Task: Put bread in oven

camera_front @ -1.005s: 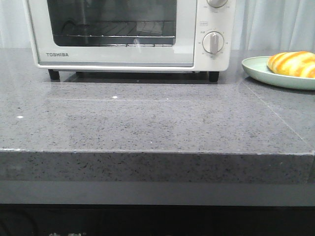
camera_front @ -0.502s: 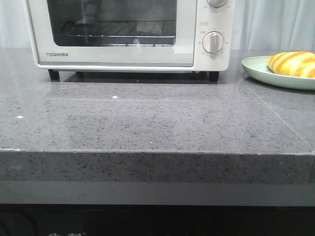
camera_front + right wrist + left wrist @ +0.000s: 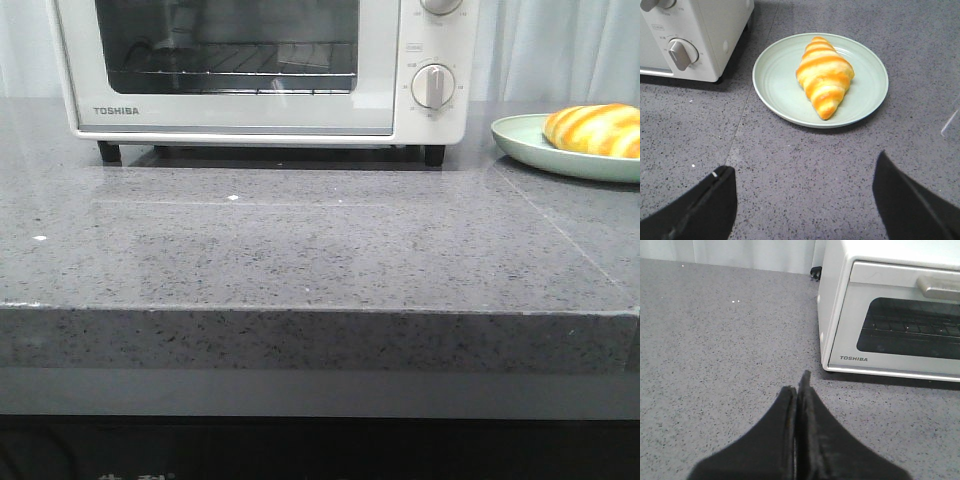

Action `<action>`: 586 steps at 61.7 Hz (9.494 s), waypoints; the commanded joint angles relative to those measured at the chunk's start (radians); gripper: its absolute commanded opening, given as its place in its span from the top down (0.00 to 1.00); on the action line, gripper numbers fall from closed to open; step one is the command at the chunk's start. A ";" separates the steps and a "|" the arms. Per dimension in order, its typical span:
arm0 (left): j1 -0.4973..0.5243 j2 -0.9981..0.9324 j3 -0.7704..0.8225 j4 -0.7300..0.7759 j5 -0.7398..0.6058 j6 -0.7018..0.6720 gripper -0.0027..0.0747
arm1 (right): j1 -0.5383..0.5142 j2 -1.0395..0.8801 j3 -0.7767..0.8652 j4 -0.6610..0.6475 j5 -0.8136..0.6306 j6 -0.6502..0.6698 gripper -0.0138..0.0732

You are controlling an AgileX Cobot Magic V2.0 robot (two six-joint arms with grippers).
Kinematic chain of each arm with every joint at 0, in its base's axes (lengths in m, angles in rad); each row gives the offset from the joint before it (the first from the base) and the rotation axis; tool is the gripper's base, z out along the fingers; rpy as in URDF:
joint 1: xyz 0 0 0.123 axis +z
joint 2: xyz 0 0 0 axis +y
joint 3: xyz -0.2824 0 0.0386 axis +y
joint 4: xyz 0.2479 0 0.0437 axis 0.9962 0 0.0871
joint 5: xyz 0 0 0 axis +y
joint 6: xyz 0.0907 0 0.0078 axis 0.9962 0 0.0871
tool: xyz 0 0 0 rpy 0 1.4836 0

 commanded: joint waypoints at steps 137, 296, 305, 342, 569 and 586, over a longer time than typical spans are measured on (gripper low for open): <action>-0.468 0.230 -0.399 0.086 0.421 0.001 0.99 | -0.008 0.087 -0.137 -0.007 0.053 -0.002 0.17; -0.468 0.040 -0.297 0.088 0.424 0.001 0.99 | -0.104 0.681 -0.638 0.213 0.398 -0.095 0.62; -0.468 0.040 -0.297 0.088 0.423 0.001 0.99 | -0.104 0.554 -0.539 0.323 0.415 -0.096 0.62; -0.468 0.040 -0.297 0.083 0.423 0.001 0.99 | 0.505 0.484 -0.497 0.278 0.357 0.027 0.62; -0.468 0.040 -0.297 0.088 0.396 0.001 0.99 | 0.473 -0.067 -0.195 -0.305 0.242 0.341 0.14; -0.468 0.040 -0.297 0.088 0.396 0.001 0.99 | 0.473 -0.093 -0.194 -0.336 0.283 0.341 0.33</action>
